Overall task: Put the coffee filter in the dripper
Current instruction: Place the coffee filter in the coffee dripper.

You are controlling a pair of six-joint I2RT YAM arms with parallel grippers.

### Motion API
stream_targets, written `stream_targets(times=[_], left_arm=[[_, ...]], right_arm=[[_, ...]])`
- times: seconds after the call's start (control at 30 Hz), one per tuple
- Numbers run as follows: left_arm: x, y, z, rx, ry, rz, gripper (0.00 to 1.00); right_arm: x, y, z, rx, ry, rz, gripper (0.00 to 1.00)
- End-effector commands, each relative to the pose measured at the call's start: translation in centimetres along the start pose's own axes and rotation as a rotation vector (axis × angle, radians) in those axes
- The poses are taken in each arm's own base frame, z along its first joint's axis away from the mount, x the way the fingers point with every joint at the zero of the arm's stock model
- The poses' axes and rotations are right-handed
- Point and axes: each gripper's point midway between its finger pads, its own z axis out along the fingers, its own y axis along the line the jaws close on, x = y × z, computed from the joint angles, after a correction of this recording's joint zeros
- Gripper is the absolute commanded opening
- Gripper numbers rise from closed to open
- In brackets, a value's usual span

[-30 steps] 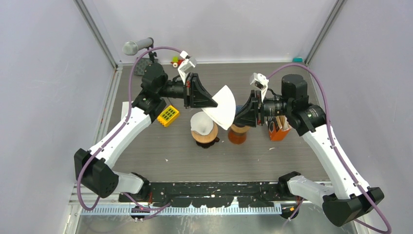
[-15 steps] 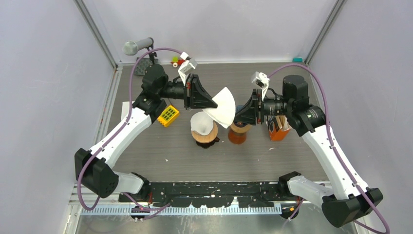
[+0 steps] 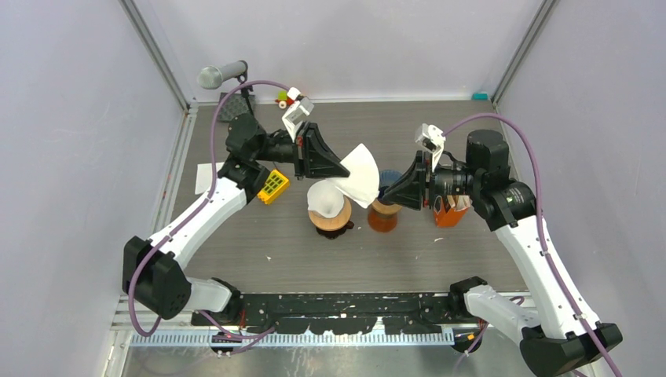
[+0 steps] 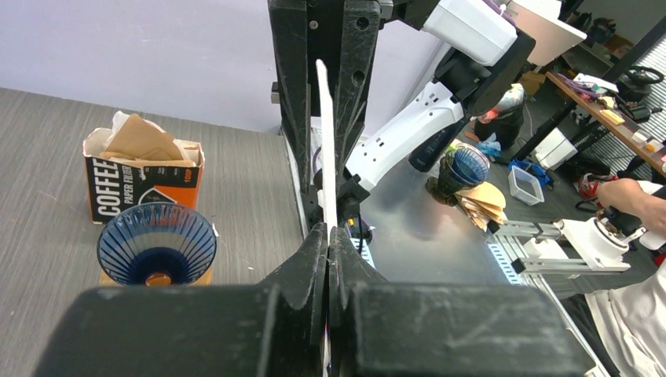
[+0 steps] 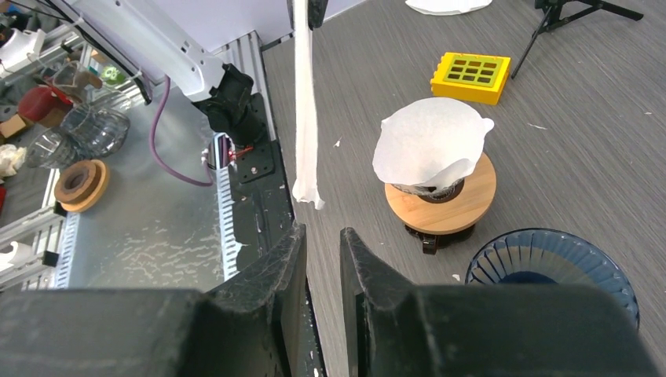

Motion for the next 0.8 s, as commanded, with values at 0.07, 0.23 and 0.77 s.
stream_targets(times=[0.07, 0.23, 0.77], left_arm=[[-1.3, -1.4, -0.2, 0.028, -0.028, 0.091, 0.0], [-1.2, -1.2, -0.2, 0.025, -0.028, 0.085, 0.0], [-1.0, -1.1, -0.2, 0.023, -0.028, 0.082, 0.0]], right_arm=[[-1.4, 0.5, 0.2, -0.048, -0.041, -0.017, 0.28], [-1.8, 0.4, 0.5, -0.065, -0.055, 0.003, 0.28], [-2.1, -0.3, 1.1, -0.078, -0.061, 0.043, 0.28]])
